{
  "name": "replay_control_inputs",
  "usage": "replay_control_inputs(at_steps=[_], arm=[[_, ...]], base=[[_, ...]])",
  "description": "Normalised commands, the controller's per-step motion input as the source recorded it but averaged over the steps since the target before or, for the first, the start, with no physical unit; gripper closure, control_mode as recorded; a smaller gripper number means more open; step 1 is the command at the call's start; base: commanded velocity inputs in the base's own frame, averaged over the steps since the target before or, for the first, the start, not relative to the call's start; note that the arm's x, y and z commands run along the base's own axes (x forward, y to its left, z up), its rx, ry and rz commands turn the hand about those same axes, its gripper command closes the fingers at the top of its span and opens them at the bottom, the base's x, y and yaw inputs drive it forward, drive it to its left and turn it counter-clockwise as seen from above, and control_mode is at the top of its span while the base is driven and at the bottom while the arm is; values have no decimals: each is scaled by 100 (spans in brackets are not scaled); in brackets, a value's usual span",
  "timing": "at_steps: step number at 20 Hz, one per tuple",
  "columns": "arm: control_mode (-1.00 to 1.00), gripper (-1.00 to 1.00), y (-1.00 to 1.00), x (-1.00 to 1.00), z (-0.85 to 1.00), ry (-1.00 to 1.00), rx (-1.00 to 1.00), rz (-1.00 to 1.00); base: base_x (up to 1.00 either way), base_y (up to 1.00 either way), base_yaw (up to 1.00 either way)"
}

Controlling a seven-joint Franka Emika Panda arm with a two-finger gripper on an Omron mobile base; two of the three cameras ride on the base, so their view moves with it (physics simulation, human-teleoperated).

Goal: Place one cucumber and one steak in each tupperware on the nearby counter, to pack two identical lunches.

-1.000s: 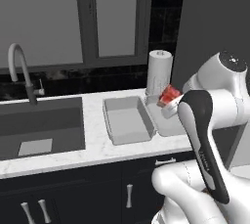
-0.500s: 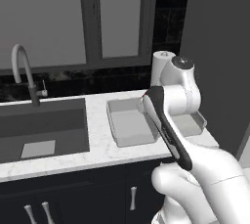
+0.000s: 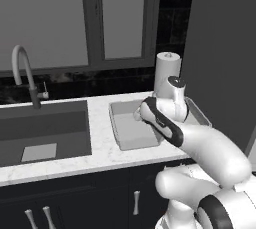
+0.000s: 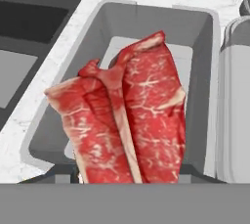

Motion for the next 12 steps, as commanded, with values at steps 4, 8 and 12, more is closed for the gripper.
replay_control_inputs(at_steps=[4, 8, 12], arm=[[-100, -100, 41, 96, -66, 0, 0, -1], [-100, -100, 10, 29, -18, 2, -2, 0], [-100, -100, 0, 0, 0, 1, -1, 0]], base=[[0, 0, 0], [0, 0, 0], [0, 0, 0]])
